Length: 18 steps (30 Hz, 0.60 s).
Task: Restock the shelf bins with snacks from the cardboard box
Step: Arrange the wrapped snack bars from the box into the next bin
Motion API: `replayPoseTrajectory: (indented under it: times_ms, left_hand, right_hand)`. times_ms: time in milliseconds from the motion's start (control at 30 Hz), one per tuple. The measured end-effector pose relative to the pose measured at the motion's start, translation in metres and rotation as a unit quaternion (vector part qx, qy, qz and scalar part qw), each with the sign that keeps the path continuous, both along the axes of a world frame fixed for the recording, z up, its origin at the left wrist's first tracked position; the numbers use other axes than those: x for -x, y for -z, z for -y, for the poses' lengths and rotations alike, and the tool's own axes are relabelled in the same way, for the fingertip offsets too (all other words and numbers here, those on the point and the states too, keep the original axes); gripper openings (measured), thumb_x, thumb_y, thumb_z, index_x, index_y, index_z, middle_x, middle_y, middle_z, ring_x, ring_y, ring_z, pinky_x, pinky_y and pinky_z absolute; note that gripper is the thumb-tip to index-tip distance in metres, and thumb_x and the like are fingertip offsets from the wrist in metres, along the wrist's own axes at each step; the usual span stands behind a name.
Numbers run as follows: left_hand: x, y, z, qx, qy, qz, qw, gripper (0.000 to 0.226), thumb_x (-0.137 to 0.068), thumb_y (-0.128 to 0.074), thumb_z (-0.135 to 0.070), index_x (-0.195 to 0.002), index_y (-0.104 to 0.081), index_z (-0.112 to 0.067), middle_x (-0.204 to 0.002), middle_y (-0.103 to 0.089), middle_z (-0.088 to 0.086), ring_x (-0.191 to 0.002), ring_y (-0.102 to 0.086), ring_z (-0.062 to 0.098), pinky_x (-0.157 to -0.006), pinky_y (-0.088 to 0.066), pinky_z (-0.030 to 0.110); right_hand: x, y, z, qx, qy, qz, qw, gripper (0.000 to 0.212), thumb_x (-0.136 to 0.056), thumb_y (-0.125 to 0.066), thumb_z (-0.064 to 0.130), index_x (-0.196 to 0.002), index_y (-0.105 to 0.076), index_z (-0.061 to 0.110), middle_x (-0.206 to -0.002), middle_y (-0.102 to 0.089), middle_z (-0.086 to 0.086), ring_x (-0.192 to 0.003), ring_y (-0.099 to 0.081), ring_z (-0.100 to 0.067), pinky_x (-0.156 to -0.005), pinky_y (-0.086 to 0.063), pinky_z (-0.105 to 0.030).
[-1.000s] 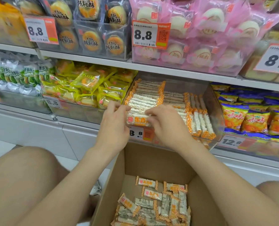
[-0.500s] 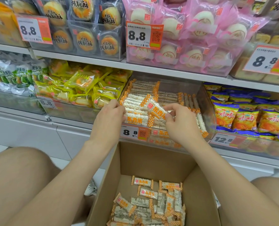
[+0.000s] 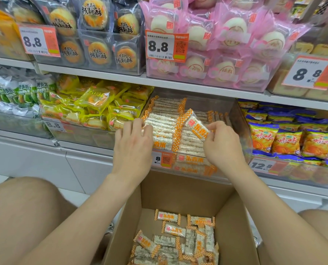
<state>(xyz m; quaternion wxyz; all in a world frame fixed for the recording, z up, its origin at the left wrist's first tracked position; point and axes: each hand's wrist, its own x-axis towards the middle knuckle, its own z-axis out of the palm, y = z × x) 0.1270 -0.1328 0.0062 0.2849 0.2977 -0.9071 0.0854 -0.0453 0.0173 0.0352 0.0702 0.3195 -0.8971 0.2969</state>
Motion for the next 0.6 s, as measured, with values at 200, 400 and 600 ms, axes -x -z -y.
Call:
replayPoseTrajectory:
  times_ms: [200,400,600]
  left_hand:
    - [0.021,0.002,-0.024,-0.085,0.177,0.046,0.980,0.064,-0.100,-0.048,-0.039,-0.159,-0.035,-0.019,-0.168,-0.030,0.006,-0.157,-0.021,0.028,-0.126,-0.022,0.051]
    - [0.053,-0.036,-0.012,-0.178,0.184,0.178,0.950,0.094,-0.096,-0.044,-0.074,-0.167,-0.004,-0.026,-0.175,0.009,0.004,-0.161,0.012,0.030,-0.129,-0.004,0.054]
    - [0.091,-0.036,0.011,-0.219,0.141,0.243,0.935,0.108,-0.088,-0.032,-0.089,-0.167,0.009,-0.029,-0.175,0.016,0.005,-0.160,0.017,0.036,-0.127,0.003,0.061]
  right_hand:
    - [0.015,0.014,-0.003,-0.086,-0.007,-0.020,0.996,0.042,-0.096,-0.059,0.004,-0.137,-0.058,0.010,-0.123,-0.066,-0.016,-0.111,-0.063,-0.034,-0.081,-0.050,-0.038]
    - [0.040,0.007,0.016,0.012,0.028,-0.010,0.999,0.048,-0.092,-0.059,0.000,-0.137,-0.059,0.014,-0.131,-0.056,-0.016,-0.114,-0.059,-0.036,-0.089,-0.045,-0.038]
    - [0.093,0.005,0.045,-0.029,0.073,-0.023,0.997,0.025,-0.090,-0.060,0.001,-0.115,-0.065,0.000,-0.115,-0.067,-0.026,-0.110,-0.063,-0.046,-0.092,-0.055,-0.048]
